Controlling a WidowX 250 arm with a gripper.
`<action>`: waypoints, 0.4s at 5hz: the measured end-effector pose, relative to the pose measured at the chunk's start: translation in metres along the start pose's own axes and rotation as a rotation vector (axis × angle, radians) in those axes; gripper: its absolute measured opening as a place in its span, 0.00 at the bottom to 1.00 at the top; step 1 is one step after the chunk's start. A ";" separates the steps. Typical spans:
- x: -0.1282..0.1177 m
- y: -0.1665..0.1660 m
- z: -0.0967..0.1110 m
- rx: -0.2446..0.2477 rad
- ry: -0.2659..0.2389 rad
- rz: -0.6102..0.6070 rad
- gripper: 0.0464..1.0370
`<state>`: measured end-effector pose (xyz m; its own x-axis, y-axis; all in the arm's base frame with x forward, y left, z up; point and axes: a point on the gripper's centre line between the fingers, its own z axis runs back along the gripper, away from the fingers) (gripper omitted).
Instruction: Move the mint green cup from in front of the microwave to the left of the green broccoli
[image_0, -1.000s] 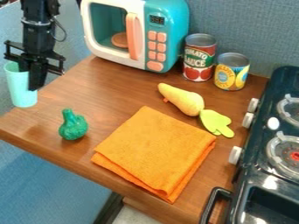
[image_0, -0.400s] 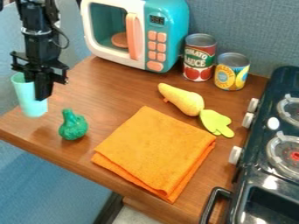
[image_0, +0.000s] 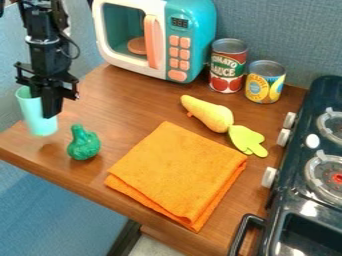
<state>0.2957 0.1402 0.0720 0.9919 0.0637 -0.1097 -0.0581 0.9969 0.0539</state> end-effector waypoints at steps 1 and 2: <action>0.002 0.000 -0.001 -0.003 -0.015 -0.008 0.06; 0.002 0.000 -0.006 0.000 -0.027 -0.011 0.06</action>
<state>0.2968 0.1408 0.0661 0.9952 0.0510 -0.0834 -0.0467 0.9975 0.0528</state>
